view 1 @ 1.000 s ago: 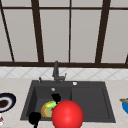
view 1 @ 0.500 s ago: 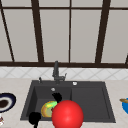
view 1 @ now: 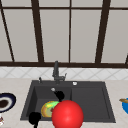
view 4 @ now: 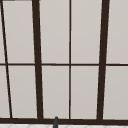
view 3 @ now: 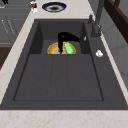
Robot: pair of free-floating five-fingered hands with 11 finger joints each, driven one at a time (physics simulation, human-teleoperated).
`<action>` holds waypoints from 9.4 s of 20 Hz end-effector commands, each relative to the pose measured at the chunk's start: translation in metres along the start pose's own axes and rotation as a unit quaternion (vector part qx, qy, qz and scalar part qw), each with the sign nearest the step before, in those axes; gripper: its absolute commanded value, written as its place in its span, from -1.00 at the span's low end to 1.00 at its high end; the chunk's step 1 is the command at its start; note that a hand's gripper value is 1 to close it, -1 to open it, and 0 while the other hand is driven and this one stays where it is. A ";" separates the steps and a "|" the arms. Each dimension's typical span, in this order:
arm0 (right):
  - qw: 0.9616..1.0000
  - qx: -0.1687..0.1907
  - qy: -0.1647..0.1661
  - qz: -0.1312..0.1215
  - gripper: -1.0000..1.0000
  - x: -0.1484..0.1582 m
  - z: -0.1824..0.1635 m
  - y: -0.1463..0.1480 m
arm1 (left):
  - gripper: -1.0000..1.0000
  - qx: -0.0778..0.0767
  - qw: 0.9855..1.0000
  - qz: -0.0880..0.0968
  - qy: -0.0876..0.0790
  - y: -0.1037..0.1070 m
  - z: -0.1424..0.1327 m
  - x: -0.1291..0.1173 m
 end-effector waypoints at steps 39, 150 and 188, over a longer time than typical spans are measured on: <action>1.000 -0.021 -0.001 -0.007 -1.00 -0.052 0.073 -0.088 | 0.00 0.000 1.000 0.000 0.000 0.000 0.000 0.000; 0.932 0.286 0.000 -0.222 1.00 -0.173 -0.182 -0.165 | 0.00 0.000 1.000 0.000 0.000 0.000 0.000 0.000; 0.905 0.258 -0.051 -0.335 1.00 -0.191 -0.177 -0.148 | 0.00 0.000 1.000 0.000 0.000 0.000 0.000 0.000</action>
